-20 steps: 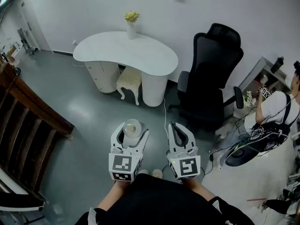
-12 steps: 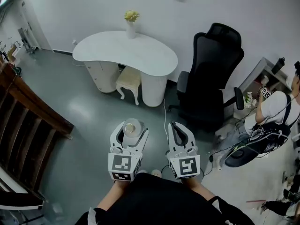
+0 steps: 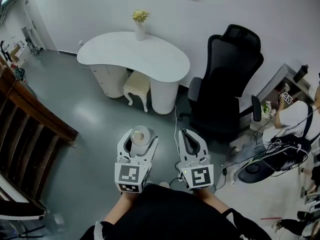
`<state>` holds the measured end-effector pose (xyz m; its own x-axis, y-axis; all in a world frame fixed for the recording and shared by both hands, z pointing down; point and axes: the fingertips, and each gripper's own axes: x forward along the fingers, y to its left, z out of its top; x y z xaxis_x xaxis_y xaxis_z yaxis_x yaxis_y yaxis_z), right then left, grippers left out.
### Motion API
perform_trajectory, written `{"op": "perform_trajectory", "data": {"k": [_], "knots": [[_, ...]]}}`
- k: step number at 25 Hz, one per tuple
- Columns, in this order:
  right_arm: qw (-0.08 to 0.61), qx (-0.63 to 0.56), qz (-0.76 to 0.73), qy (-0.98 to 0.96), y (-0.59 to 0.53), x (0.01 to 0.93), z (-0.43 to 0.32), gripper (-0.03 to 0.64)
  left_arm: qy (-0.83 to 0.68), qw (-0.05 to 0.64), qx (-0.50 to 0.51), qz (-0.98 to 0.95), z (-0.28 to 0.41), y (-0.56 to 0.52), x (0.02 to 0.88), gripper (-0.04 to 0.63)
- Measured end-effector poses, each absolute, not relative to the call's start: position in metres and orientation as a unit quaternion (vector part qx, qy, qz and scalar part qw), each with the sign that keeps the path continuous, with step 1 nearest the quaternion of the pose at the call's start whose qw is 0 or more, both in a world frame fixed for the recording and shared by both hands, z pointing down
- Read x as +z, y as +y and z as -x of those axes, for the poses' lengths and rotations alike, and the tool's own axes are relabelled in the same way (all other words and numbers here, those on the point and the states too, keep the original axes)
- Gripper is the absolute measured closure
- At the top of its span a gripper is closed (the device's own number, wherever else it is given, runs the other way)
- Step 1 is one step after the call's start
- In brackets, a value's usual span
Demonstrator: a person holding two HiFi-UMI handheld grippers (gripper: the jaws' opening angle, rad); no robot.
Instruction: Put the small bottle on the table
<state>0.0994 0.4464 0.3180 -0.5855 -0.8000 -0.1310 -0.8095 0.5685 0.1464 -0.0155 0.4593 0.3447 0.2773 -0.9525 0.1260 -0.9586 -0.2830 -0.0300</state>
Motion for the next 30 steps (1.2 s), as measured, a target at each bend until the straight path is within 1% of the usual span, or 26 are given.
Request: {"op": "perform_trajectory", "data": {"k": [8, 14, 30], "knots": [[0.016, 0.088, 0.455, 0.886, 0.415, 0.329, -0.099, 0.594, -0.598, 0.035, 0.061, -0.798, 0.017, 0.427, 0.352, 0.264], [0.009, 0.088, 0.464, 0.882, 0.371, 0.335, -0.09, 0.594, -0.592, 0.035, 0.058, -0.803, 0.027, 0.38, 0.357, 0.265], [-0.002, 0.085, 0.501, 0.861, 0.204, 0.326, -0.027, 0.594, -0.564, 0.017, 0.055, -0.824, 0.097, 0.216, 0.341, 0.264]]}}
